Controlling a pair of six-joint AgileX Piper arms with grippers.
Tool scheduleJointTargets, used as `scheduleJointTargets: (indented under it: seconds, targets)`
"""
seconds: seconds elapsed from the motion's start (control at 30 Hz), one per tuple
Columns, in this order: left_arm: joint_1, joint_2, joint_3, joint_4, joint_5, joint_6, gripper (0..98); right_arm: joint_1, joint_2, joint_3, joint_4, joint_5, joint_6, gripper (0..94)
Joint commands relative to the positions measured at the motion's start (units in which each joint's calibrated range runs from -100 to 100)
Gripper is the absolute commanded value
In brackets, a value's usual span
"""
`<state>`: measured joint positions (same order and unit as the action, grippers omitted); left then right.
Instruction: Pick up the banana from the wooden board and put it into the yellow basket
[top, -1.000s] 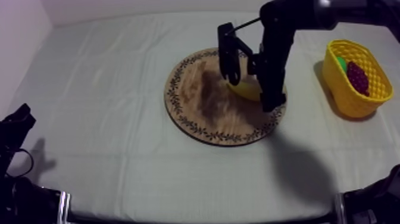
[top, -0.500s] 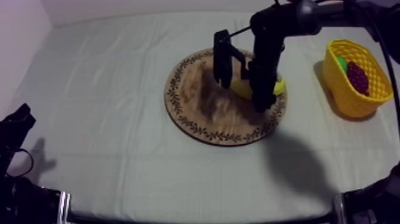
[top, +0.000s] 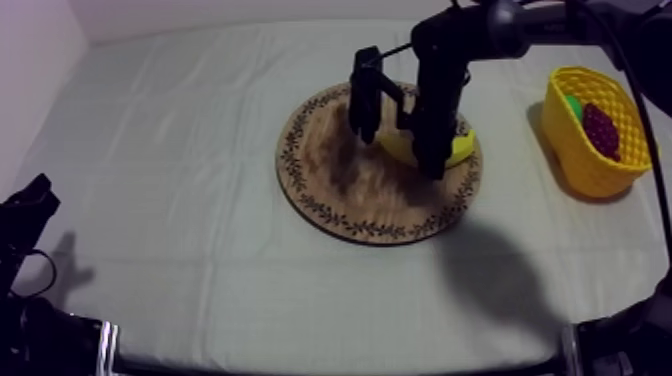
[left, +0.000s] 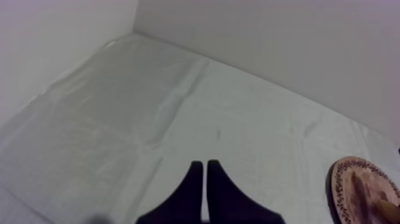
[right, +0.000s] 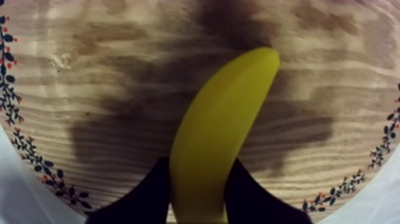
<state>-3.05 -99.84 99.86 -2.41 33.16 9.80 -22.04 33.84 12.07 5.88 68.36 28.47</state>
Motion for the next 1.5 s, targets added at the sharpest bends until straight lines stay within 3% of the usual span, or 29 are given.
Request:
scheduleJointTargets:
  seconds: [0.0,0.63,1.13,1.47]
  targets:
    - [-0.02,0.02,0.03,-0.01,-0.01,0.00,0.1,-0.06,-0.04,0.01,-0.08,-0.17,-0.03,16.8]
    - [-0.02,0.02,0.03,-0.01,-0.01,0.00,0.1,2.53,-17.57,-2.39,0.94,7.46,2.73,15.9]
    - [-0.02,0.02,0.03,-0.01,-0.01,0.00,0.1,1.12,-32.85,-0.78,1.82,13.23,3.46,16.8]
    - [-0.02,0.02,0.03,-0.01,-0.01,0.00,0.1,2.52,-36.90,1.56,0.80,14.29,-0.68,16.7]
